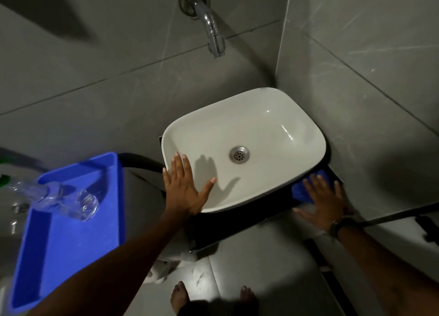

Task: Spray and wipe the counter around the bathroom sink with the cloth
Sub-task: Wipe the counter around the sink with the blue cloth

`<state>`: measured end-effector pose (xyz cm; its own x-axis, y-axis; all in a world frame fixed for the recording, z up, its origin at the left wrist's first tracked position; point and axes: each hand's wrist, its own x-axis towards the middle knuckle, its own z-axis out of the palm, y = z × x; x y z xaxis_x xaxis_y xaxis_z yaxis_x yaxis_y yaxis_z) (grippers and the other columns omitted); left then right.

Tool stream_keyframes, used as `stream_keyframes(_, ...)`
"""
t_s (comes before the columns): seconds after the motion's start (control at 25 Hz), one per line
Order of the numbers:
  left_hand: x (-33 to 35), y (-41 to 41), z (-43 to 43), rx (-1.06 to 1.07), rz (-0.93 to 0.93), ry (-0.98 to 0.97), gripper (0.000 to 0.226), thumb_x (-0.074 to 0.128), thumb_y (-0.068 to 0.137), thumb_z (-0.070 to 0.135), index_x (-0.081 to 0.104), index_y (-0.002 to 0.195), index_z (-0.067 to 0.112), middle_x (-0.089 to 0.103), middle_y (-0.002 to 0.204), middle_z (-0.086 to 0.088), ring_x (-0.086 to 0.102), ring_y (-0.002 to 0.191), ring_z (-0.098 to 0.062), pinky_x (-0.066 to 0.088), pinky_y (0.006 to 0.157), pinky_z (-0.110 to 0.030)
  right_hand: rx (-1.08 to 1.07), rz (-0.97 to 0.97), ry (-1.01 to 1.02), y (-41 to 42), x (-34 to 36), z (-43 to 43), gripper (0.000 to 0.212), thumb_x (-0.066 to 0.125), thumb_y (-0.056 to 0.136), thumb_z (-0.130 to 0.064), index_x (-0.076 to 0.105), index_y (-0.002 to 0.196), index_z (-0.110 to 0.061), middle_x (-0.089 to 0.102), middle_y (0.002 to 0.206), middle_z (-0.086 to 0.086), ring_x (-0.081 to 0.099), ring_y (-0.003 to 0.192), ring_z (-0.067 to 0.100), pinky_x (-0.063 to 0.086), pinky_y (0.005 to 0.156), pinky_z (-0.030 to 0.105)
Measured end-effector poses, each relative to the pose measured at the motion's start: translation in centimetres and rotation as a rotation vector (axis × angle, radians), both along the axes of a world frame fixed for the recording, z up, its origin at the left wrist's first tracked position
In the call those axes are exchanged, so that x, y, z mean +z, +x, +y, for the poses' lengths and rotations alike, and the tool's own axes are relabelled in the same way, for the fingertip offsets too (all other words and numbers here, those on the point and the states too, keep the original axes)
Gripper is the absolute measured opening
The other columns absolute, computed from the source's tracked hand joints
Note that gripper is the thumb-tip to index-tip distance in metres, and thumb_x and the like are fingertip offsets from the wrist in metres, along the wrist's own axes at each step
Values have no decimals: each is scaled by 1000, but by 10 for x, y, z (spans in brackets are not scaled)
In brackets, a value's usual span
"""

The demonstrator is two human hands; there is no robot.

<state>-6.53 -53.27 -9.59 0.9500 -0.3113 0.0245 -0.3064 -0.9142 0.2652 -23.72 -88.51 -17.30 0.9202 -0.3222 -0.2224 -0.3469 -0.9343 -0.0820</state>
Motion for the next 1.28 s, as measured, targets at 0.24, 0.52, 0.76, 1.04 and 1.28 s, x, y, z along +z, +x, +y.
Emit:
stream_keyframes(0.24, 4, -3, 0, -20, 29, -30, 109, 19, 80, 88, -8, 156, 14, -7, 167, -11, -11, 154, -22, -10, 123, -50, -227, 105, -51, 1, -1, 13, 103, 74, 68, -46, 16, 150, -22, 10, 162, 5, 9, 149, 25, 7, 118, 57)
stream_keyframes(0.52, 27, -10, 20, -128, 262, -247, 104, 32, 84, 78, -12, 156, 17, -19, 165, -5, -22, 151, -17, -17, 121, -45, -221, -88, -12, -1, 26, 196, 38, 65, 69, -7, 69, 105, 3, 66, 113, 32, 66, 95, 45, 52, 85, 55)
stream_keyframes(0.76, 34, -64, 145, 308, 623, -974, 58, 66, 94, 28, 44, 144, 9, 47, 150, -7, 47, 134, -16, 36, 116, -33, -728, -188, 1121, 37, 83, 336, 19, 59, 73, 6, 70, 87, 0, 60, 61, 12, 58, 56, 22, 45, 51, 25)
stream_keyframes(1.04, 25, -49, 356, 500, 915, -1042, 50, 84, 76, 22, 42, 48, 24, 44, 56, -1, 42, 50, -10, 35, 46, -16, -644, 122, 1725, 123, 100, 524, 25, 60, 74, 6, 62, 99, 8, 64, 98, 23, 61, 88, 35, 52, 81, 41)
stream_keyframes(1.28, -21, -9, 418, 558, 718, -603, 46, 87, 67, 36, 48, 52, 18, 46, 54, -1, 46, 55, -16, 35, 53, -29, -402, 143, 999, 162, 64, 607, 34, 80, 70, -6, 47, 59, -7, 47, 67, 9, 45, 72, 19, 37, 54, 31)
